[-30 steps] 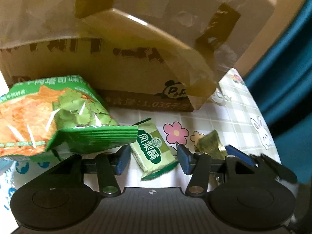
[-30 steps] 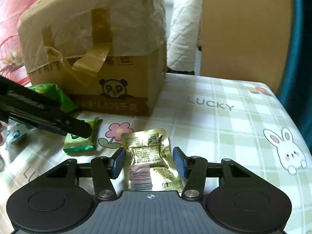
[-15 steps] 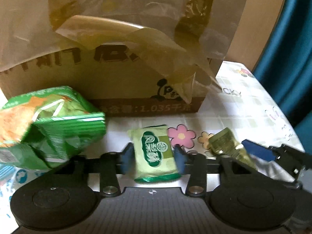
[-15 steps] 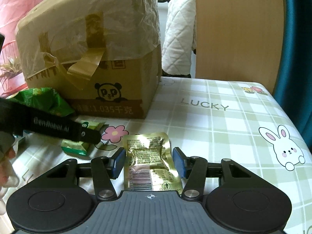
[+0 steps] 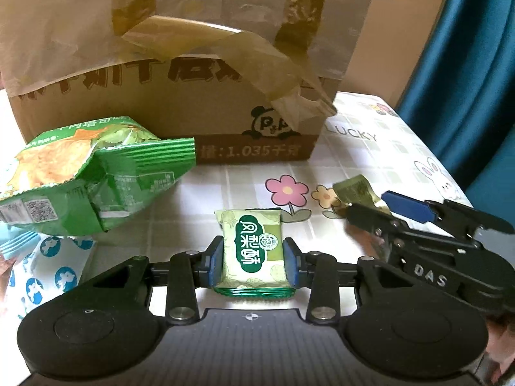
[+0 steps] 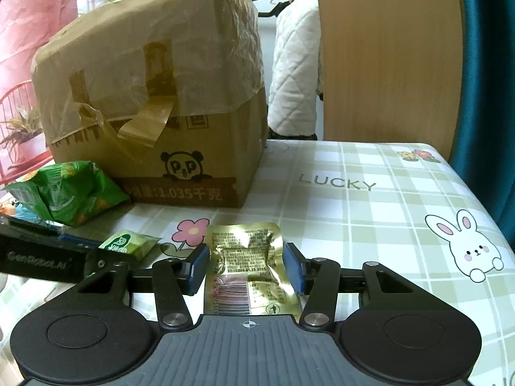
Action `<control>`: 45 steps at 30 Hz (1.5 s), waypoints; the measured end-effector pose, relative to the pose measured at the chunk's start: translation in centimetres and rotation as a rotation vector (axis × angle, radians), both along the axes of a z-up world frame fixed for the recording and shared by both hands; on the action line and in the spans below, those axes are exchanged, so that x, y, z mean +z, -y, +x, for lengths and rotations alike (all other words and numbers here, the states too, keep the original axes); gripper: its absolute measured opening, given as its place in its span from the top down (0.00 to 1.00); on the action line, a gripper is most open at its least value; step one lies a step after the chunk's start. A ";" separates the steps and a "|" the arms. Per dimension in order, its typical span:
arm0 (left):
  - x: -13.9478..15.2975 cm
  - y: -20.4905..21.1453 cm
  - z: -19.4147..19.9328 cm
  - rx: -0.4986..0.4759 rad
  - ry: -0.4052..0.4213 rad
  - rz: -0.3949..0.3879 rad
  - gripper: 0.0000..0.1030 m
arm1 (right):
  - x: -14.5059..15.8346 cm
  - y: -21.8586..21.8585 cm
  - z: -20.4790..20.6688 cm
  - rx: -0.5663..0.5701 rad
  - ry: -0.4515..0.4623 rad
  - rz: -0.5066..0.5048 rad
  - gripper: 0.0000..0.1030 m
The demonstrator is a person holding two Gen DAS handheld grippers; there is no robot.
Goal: Organize snacks
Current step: 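Grasp the green pineapple cake with the left tool while the right tool grasps the gold foil packet, then carry both snacks over the box and open both tools to drop them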
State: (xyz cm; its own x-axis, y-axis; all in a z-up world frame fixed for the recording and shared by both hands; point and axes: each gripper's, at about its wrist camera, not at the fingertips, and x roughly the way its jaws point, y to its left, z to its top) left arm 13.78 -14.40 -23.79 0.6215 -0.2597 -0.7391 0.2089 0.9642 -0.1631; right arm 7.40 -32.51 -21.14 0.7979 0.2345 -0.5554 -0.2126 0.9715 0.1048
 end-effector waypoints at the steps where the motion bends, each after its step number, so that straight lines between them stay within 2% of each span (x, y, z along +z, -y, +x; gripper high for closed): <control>1: 0.0 -0.2 -0.4 -0.006 0.003 -0.003 0.61 | 0.0 0.0 0.0 -0.002 0.001 0.000 0.57; 8: 1.1 0.0 -2.0 -0.031 0.025 -0.023 0.61 | 0.2 -0.2 -0.7 -0.002 0.013 -0.013 0.58; 13: 3.0 -0.5 -3.6 -0.058 0.084 -0.028 0.61 | 1.3 0.0 -1.9 -0.033 0.025 -0.016 0.58; 20: 7.4 -1.4 -4.9 -0.067 0.194 -0.072 0.61 | 6.4 -0.6 -3.7 -0.045 0.148 0.011 0.58; 24: 11.2 -2.8 -4.9 -0.066 0.300 -0.092 0.61 | 10.5 -1.2 -3.2 -0.023 0.240 0.016 0.58; 29: 16.4 -5.4 -2.9 -0.037 0.416 -0.098 0.61 | 15.8 -2.4 -1.0 0.011 0.351 0.028 0.58; 34: 20.4 -7.7 1.1 0.006 0.476 -0.071 0.61 | 19.8 -3.6 3.4 0.046 0.380 0.059 0.58; 38: 21.9 -9.4 5.0 0.039 0.473 -0.062 0.61 | 21.1 -5.5 7.6 0.063 0.354 0.043 0.58; 42: 21.9 -11.3 7.3 0.068 0.418 -0.056 0.61 | 21.3 -7.2 10.8 0.058 0.312 0.003 0.58; 45: 21.1 -11.9 9.0 0.084 0.382 -0.040 0.61 | 20.4 -8.5 12.6 0.042 0.264 -0.019 0.58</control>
State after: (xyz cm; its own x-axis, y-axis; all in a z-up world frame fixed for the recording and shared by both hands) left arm 22.78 -2.46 -2.73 0.8701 -0.2204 -0.4409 0.1828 0.9750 -0.1267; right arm 20.03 -24.03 -0.76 0.9054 0.2621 -0.3341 -0.2703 0.9625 0.0228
